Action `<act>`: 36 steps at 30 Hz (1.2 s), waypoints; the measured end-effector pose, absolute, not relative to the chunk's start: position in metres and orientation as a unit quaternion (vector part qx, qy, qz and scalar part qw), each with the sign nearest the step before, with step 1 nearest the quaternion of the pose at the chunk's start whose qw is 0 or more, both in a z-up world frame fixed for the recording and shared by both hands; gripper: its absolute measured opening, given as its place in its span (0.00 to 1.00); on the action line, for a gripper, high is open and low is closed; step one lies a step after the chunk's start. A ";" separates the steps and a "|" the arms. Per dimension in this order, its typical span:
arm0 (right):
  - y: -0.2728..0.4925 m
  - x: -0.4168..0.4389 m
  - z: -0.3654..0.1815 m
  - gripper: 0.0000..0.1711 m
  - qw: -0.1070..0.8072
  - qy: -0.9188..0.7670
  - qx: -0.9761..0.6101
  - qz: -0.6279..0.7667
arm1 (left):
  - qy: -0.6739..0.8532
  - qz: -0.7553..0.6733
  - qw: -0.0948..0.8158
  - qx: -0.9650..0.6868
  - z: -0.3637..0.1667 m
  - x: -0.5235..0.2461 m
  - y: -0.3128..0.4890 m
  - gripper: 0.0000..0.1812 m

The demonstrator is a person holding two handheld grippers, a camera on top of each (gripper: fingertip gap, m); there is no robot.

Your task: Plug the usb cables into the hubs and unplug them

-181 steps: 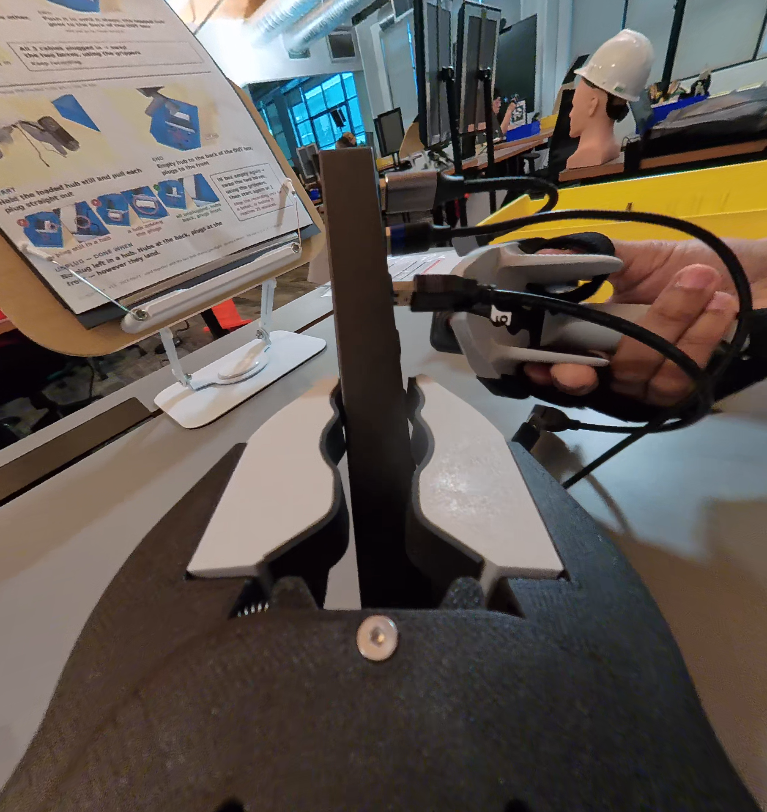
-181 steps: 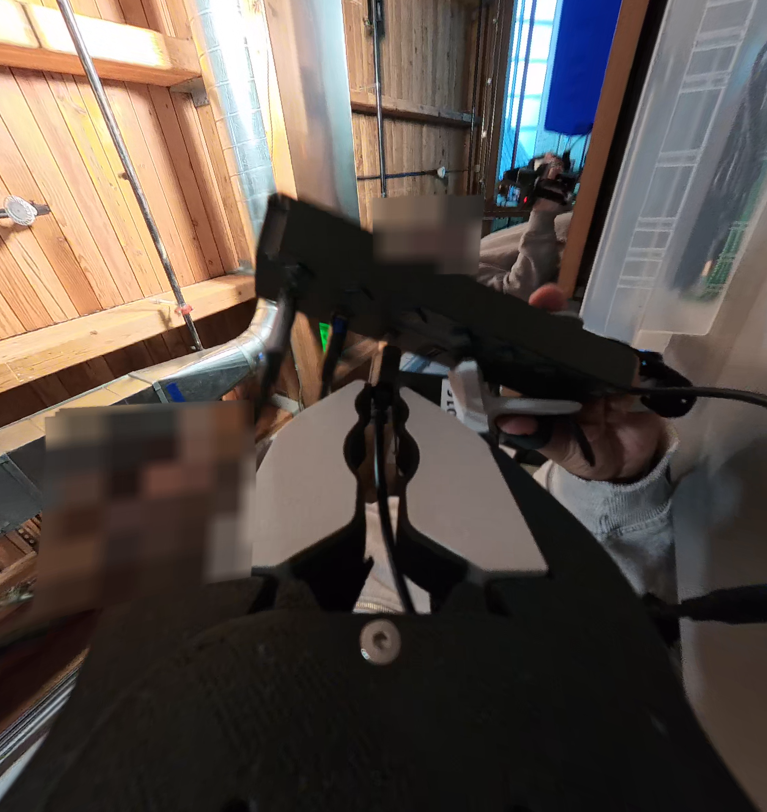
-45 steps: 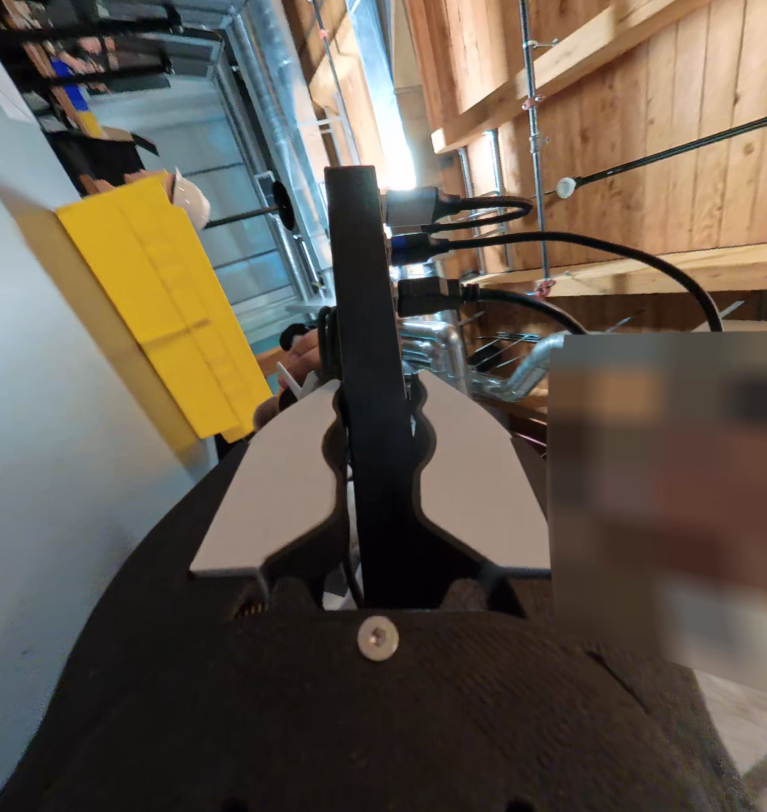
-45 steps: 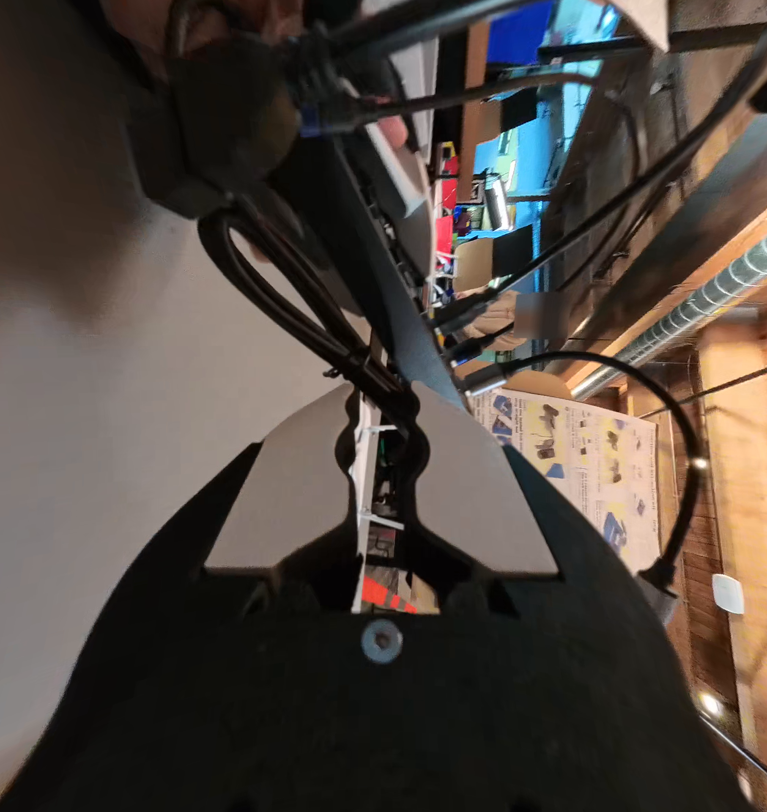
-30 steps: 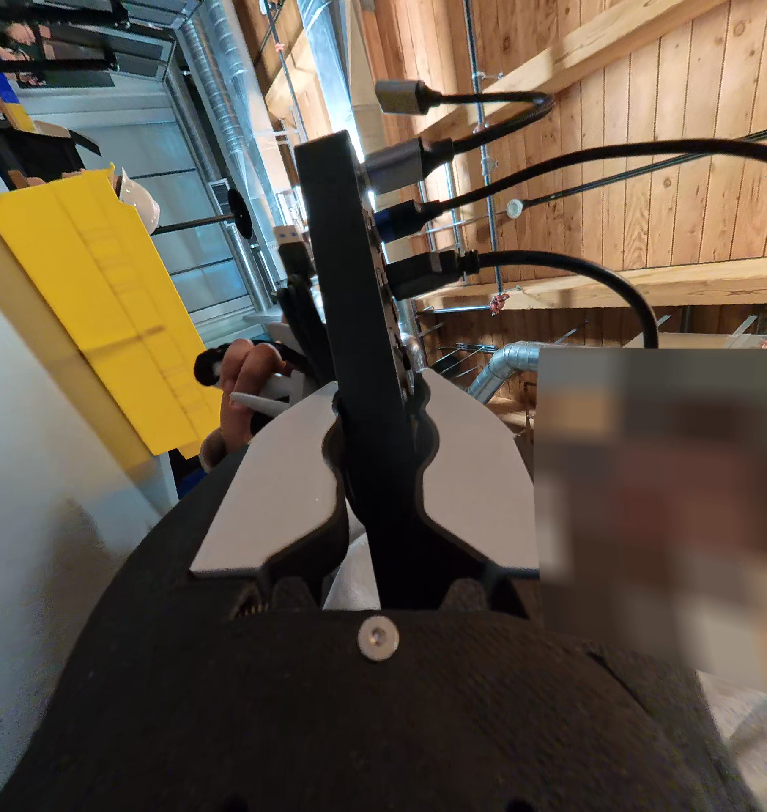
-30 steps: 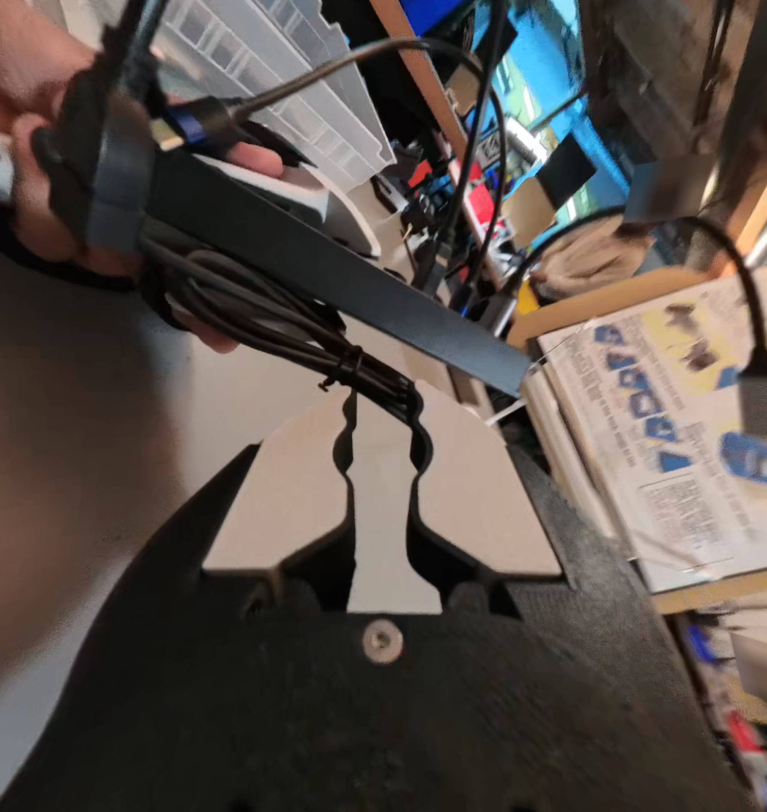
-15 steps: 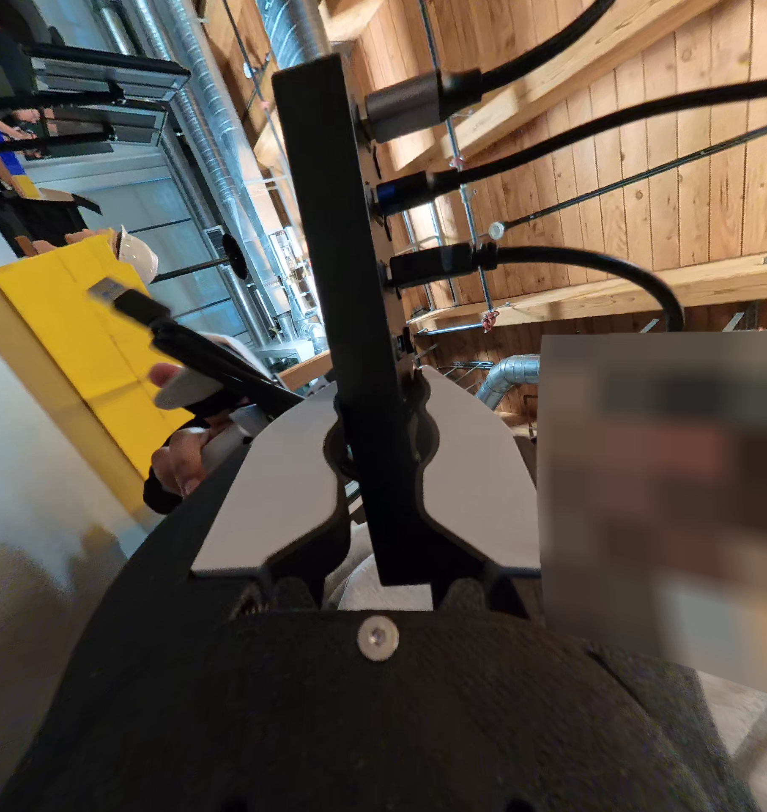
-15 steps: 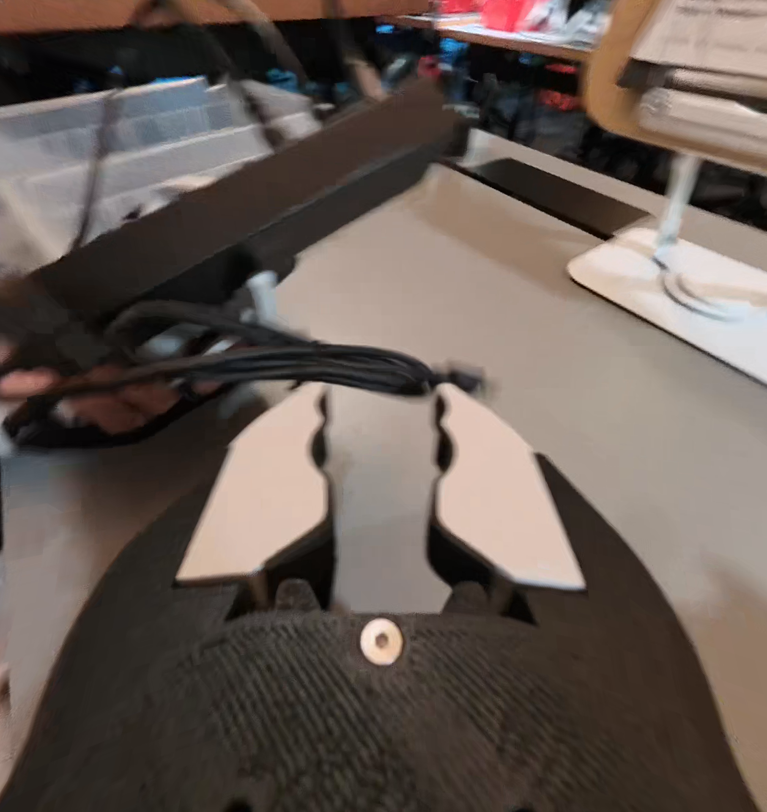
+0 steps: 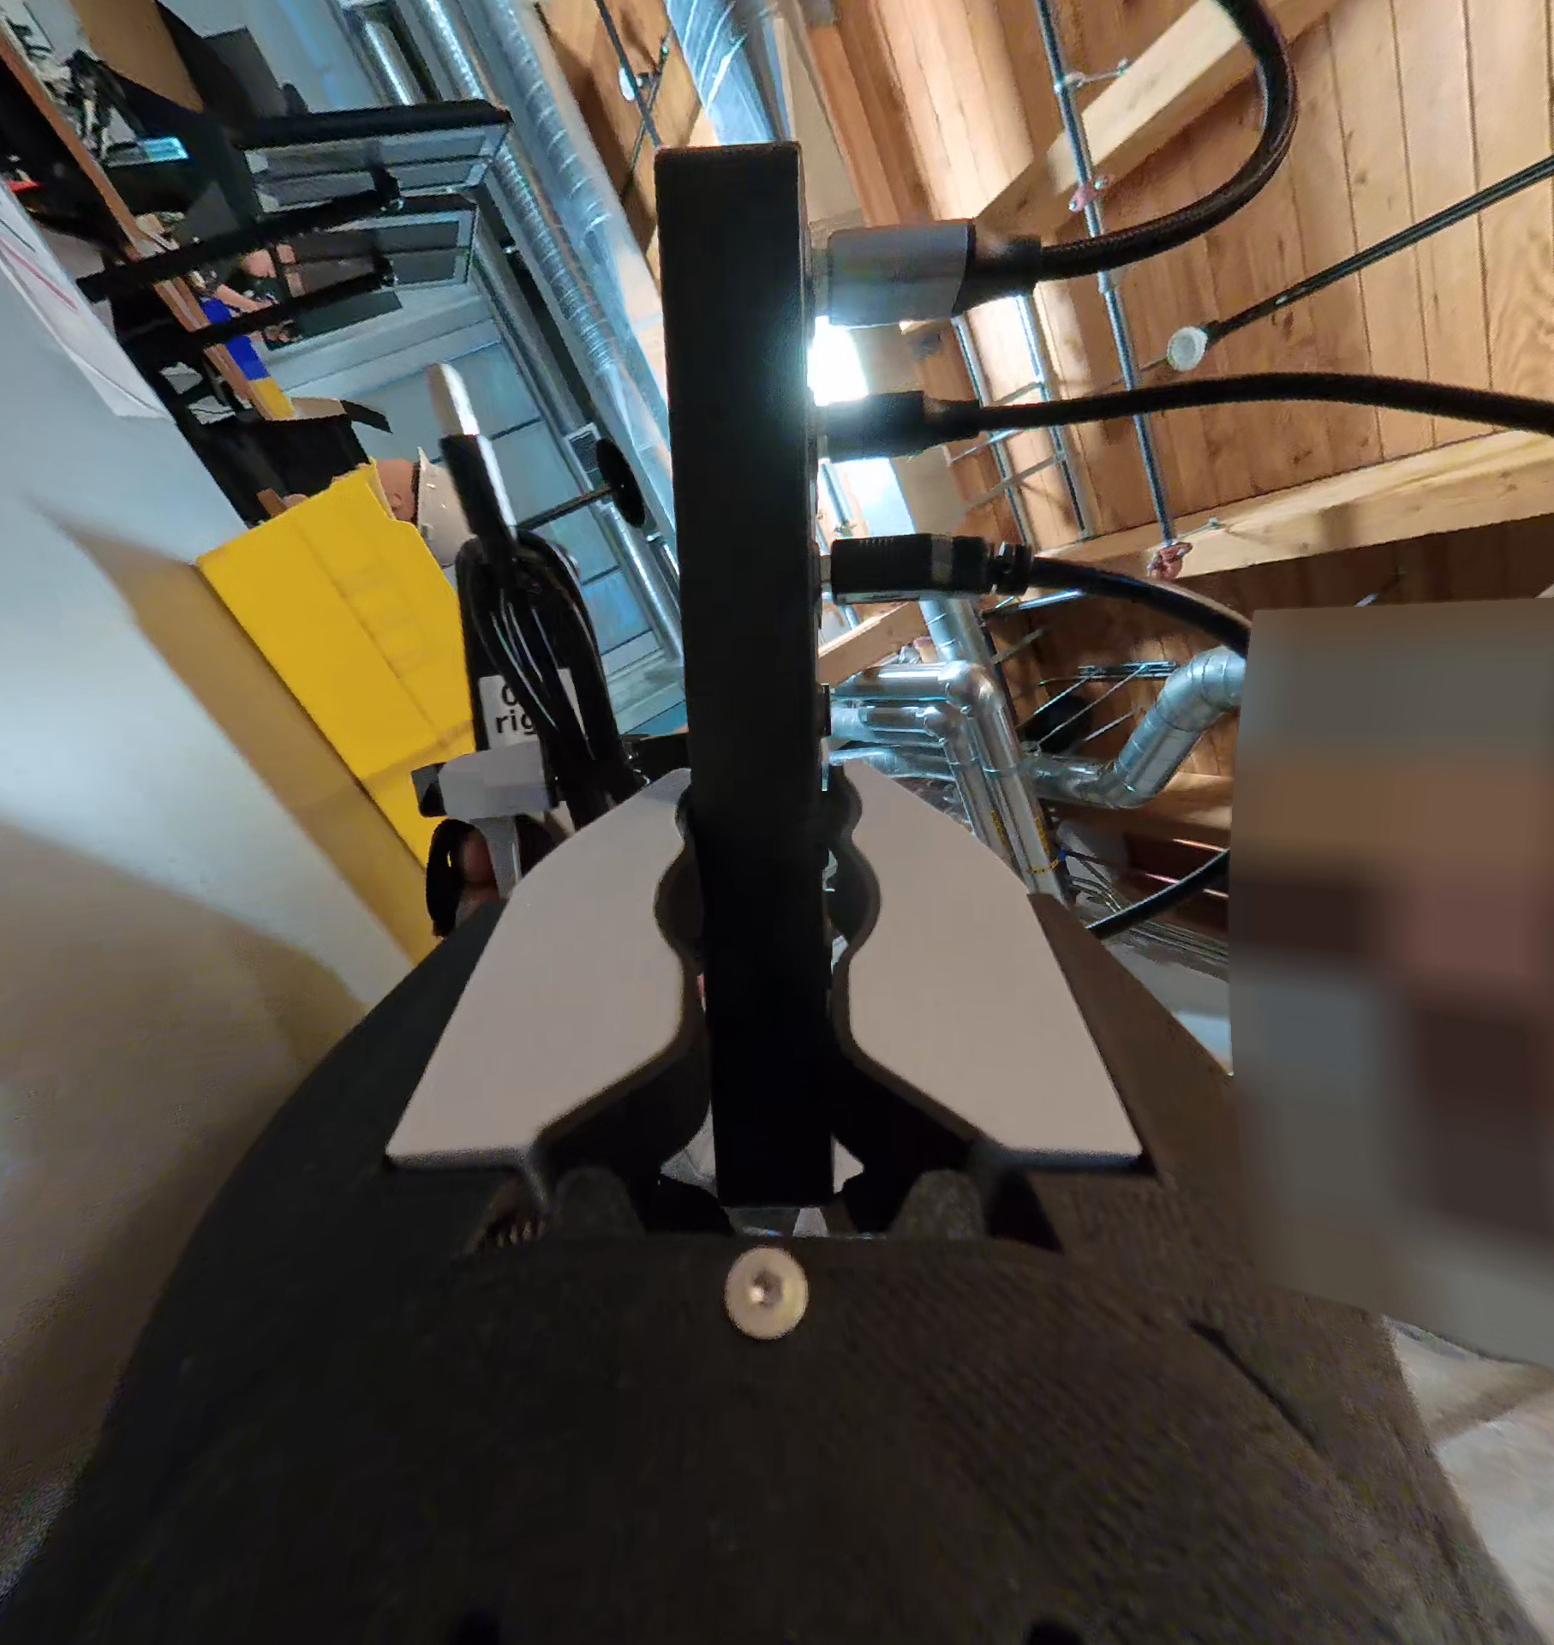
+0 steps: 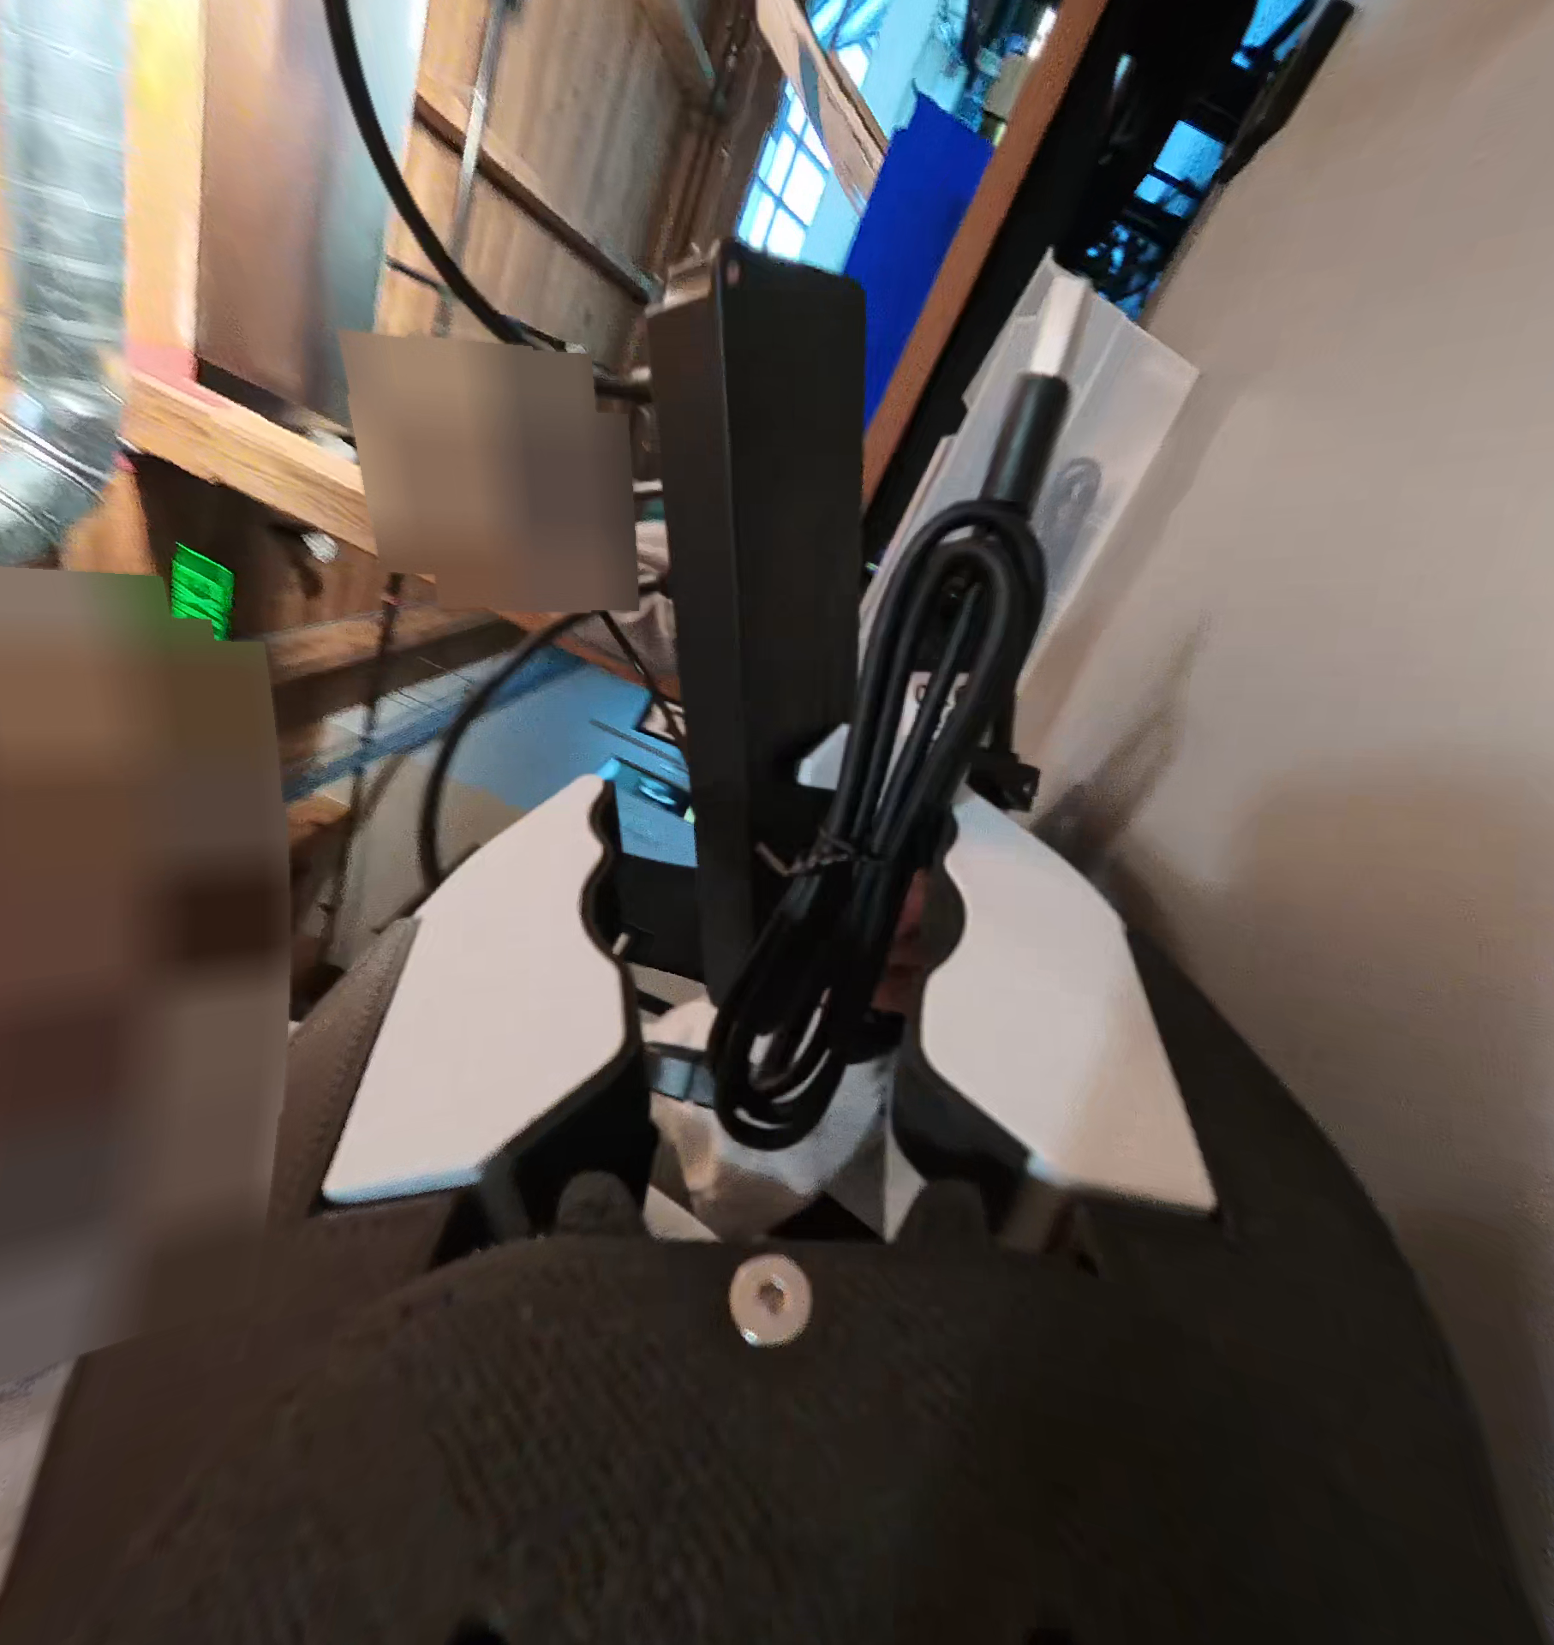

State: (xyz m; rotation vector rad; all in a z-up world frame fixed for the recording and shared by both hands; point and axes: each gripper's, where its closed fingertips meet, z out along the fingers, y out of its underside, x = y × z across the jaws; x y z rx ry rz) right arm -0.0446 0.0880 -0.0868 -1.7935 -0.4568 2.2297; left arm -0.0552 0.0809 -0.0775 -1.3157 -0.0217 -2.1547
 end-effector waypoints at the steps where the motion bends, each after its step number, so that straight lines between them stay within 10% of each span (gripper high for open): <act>1: 0.085 -0.046 -0.089 0.38 0.131 -0.175 -0.622 0.752 | -0.007 -0.814 0.303 -0.495 -0.077 -0.055 0.080 0.14; 13: 0.087 -0.050 -0.099 0.48 0.176 -0.212 -0.674 0.686 | 0.076 -0.709 0.314 -0.627 -0.107 -0.021 0.074 0.14; 17: 0.086 -0.048 -0.109 0.30 0.172 -0.235 -0.693 0.660 | 0.085 -0.722 0.298 -0.619 -0.106 -0.014 0.068 0.14; 25: 0.095 -0.040 -0.105 0.27 0.167 -0.222 -0.694 0.664 | 0.047 -0.735 0.320 -0.596 -0.099 -0.023 0.076 0.21; 36: 0.188 0.096 0.037 0.27 0.432 -0.129 -0.634 0.629 | 0.015 -0.738 0.333 -0.586 -0.099 -0.035 0.085 0.22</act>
